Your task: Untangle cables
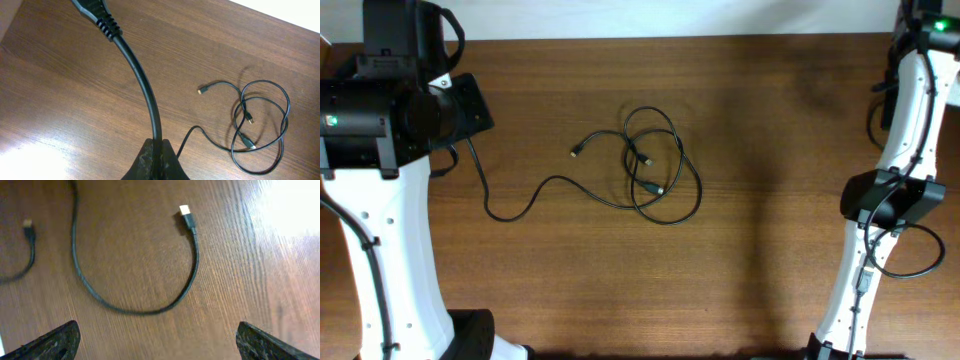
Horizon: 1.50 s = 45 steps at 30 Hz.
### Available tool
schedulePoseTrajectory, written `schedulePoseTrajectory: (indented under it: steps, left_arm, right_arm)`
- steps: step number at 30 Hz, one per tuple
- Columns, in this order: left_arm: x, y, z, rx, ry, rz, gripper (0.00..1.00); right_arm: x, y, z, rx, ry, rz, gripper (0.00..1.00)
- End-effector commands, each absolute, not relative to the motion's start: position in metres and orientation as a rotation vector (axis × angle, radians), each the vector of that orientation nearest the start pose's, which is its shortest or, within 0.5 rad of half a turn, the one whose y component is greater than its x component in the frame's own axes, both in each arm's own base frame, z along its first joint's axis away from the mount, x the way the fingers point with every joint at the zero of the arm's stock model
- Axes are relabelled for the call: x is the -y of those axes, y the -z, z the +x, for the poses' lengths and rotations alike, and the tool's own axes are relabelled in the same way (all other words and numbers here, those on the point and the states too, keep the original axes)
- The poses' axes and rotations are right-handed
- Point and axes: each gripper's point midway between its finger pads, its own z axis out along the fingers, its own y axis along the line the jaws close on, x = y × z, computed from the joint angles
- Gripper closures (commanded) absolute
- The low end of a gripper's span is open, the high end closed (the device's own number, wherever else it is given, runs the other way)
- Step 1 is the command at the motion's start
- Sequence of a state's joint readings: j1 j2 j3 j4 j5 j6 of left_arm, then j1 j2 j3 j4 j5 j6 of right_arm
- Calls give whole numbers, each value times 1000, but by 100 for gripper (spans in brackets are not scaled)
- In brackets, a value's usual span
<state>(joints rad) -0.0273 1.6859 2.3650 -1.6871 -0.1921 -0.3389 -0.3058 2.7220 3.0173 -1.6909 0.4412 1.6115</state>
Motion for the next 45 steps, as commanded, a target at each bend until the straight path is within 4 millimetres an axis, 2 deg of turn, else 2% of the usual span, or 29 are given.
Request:
schedulePoseTrajectory:
  steps: [1, 3, 5, 8, 9, 10, 13, 15, 16, 18, 19, 21, 23, 26, 28, 29, 30, 33, 34, 35, 36, 37, 38, 39, 41, 42, 43, 45]
  left_arm:
    - [-24, -373, 334, -2508, -124, -442, 100]
    - [-24, -373, 334, -2508, -124, -443, 100]
    - [-24, -373, 334, -2508, -123, -443, 100]
    - [-24, -373, 334, -2508, -123, -442, 100]
    - [-24, -373, 334, -2508, -123, -443, 100]
    - [-23, -373, 334, -2508, -122, -443, 100]
    - [-23, -373, 334, -2509, -118, -442, 100]
    - [-23, -373, 334, -2509, -119, -442, 100]
    - [-23, -373, 334, -2509, -119, -442, 100]
    - [-23, -373, 334, -2508, -119, -442, 100]
    - [-23, -373, 334, -2506, -118, -442, 100]
    - [-23, -374, 335, -2504, -117, -442, 100]
    - [-23, -374, 335, -2503, -117, -442, 100]
    - [-23, -373, 334, -2506, -119, -442, 100]
    - [-23, -373, 334, -2505, -119, -442, 100]
    - [-23, -373, 334, -2505, -118, -442, 100]
    - [-23, -373, 334, -2506, -118, -442, 100]
    - [-23, -373, 334, -2506, -118, -442, 100]
    - [-23, -373, 334, -2506, -118, -442, 100]
    - [-23, -373, 334, -2505, -118, -442, 100]
    - [-23, -373, 335, -2504, -117, -442, 100]
    - [-23, -373, 334, -2505, -118, -442, 100]
    - [-23, -373, 334, -2505, -118, -442, 100]
    - [-23, -373, 334, -2505, -118, -442, 100]
    - [-23, -374, 335, -2503, -117, -442, 100]
    - [-23, -374, 336, -2498, -116, -442, 100]
    - [-23, -375, 337, -2495, -115, -442, 100]
    - [-23, -375, 337, -2494, -114, -442, 100]
  right_arm:
    - [242, -92, 453, 1574, -427, -3049, 1]
    - [244, -56, 440, 1402, -395, -3009, 1]
    - [246, -25, 433, 1342, -381, -2957, 4]
    - [253, 4, 418, 1301, -441, -2923, 9]
    - [253, 7, 416, 1296, -448, -2918, 39]
    - [254, 10, 414, 1290, -455, -2912, 96]
    - [259, 7, 412, 1346, -493, -2897, 96]
    - [272, -19, 413, 1550, -621, -2870, 96]
    - [286, -52, 418, 1730, -822, -2865, 96]
    - [299, -110, 433, 1972, -1131, -2839, 96]
    - [297, -146, 449, 2130, -1292, -2798, 96]
    - [281, -185, 490, 2457, -1414, -2638, 96]
    - [262, -202, 535, 2746, -1425, -2498, 96]
    - [244, -227, 582, 2994, -1439, -2469, 96]
    - [241, -229, 610, 3172, -1301, -2463, 96]
    - [241, -221, 626, 3289, -1160, -2431, 96]
    - [242, -211, 632, 3324, -1090, -2411, 96]
    - [240, -185, 621, 3290, -1100, -2263, 96]
    - [238, -181, 617, 3285, -1106, -2214, 87]
    - [231, -176, 610, 3279, -1116, -2120, 54]
    - [225, -173, 604, 3288, -1137, -2007, 44]
    - [209, -171, 599, 3372, -1185, -1625, 35]
    - [190, -166, 598, 3444, -1137, -1322, 34]
    - [165, -162, 603, 3534, -1019, -1025, 34]
    - [90, -164, 616, 3729, -606, -369, 34]
    - [31, -170, 614, 3783, -241, 41, 34]
    - [-12, -178, 607, 3772, 33, 313, 34]
    - [-76, -195, 579, 3661, 453, 707, 34]
